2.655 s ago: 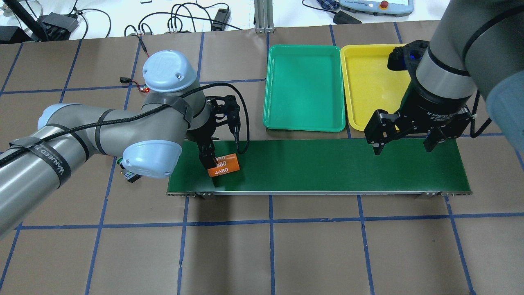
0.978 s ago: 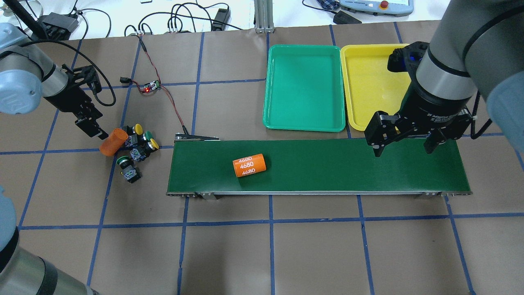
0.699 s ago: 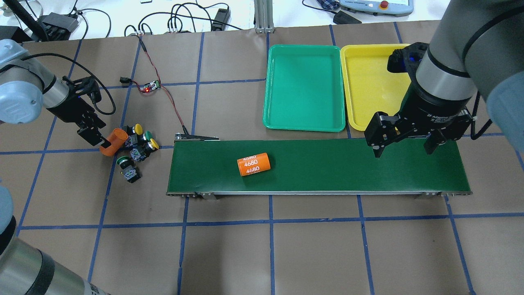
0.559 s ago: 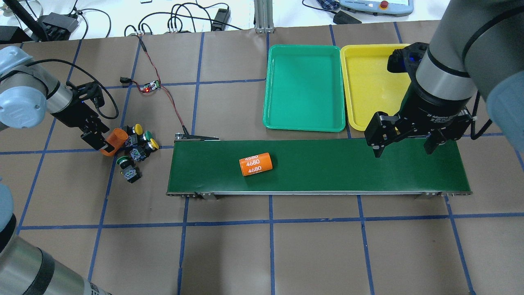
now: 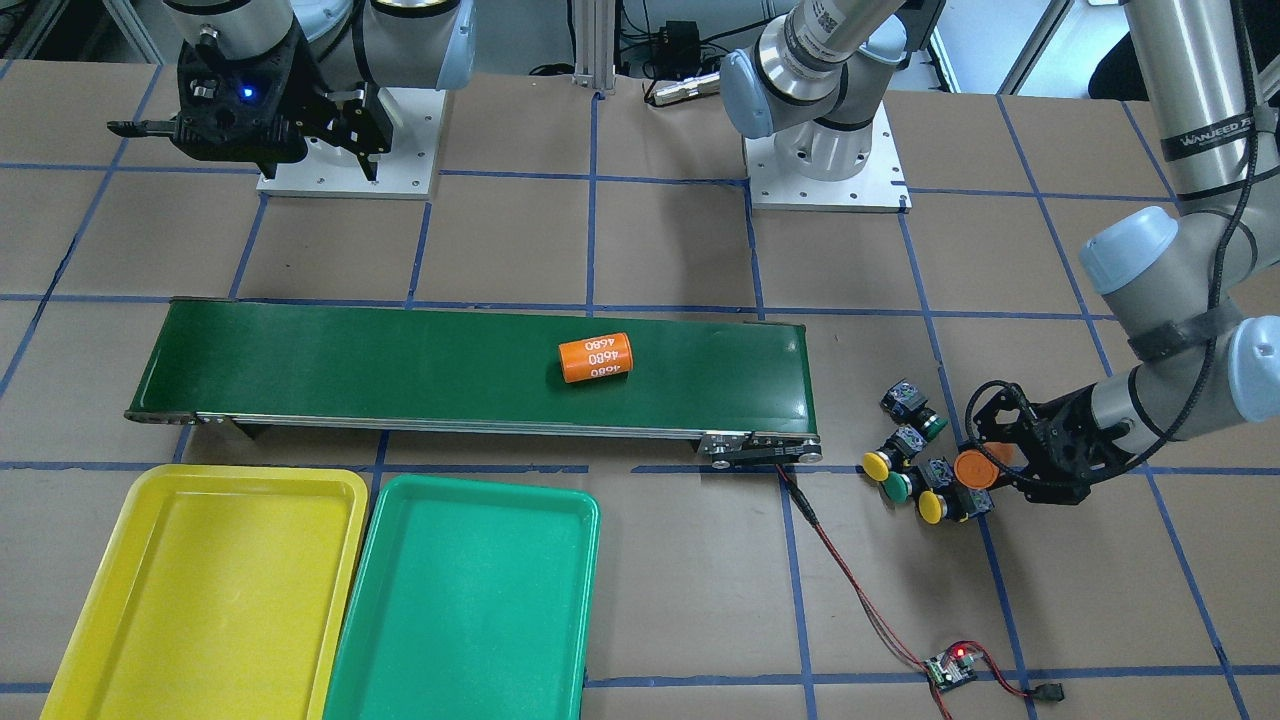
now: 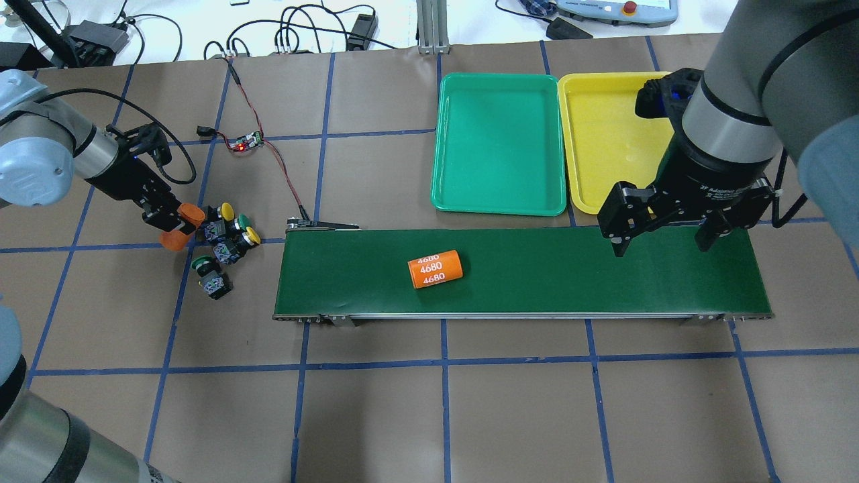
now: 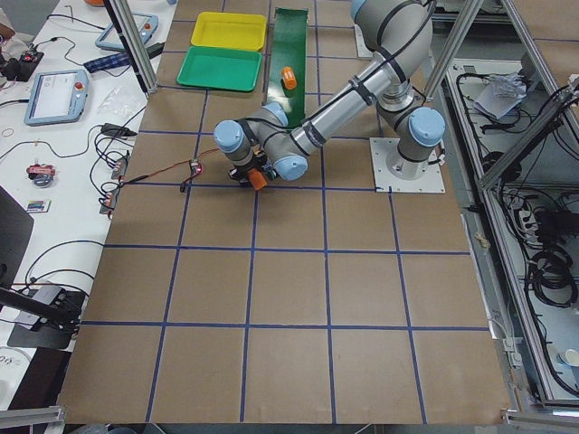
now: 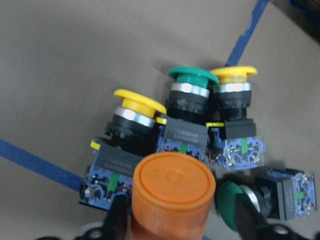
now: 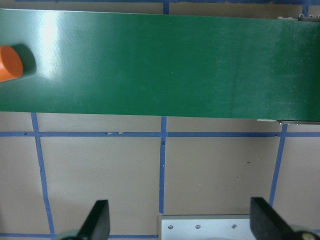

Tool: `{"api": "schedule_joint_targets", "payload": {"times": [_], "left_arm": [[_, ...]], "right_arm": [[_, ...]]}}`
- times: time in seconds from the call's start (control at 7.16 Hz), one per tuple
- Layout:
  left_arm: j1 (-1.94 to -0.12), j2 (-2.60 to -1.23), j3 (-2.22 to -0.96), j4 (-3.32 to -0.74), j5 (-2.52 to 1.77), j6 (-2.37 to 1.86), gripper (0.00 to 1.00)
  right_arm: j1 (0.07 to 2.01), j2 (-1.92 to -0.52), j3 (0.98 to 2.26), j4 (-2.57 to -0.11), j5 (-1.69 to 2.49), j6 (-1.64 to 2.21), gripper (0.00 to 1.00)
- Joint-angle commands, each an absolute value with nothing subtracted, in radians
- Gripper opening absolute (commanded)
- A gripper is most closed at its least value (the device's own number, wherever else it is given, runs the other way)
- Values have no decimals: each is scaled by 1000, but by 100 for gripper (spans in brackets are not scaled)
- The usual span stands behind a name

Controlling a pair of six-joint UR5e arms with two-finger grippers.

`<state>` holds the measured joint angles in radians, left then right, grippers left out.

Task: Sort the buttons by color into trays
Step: 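Grasp a second orange cylinder from the pile with the left gripper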

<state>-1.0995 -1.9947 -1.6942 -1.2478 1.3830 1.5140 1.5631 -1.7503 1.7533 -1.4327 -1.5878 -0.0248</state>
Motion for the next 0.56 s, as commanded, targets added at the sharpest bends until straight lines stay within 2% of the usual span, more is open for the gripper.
{"api": "schedule_joint_targets", "payload": {"times": [0.0,0.42], "left_arm": [[-1150,-1895,-1661,-1369,1405,1514,0],[-1521,-1726,-1738,-1371,1500,1497,0]], "right_arm": [[1563,-1750,1753,-1433,-1588,-25,100],[1563,-1750,1753,-1433,-1588,-25,100]]}}
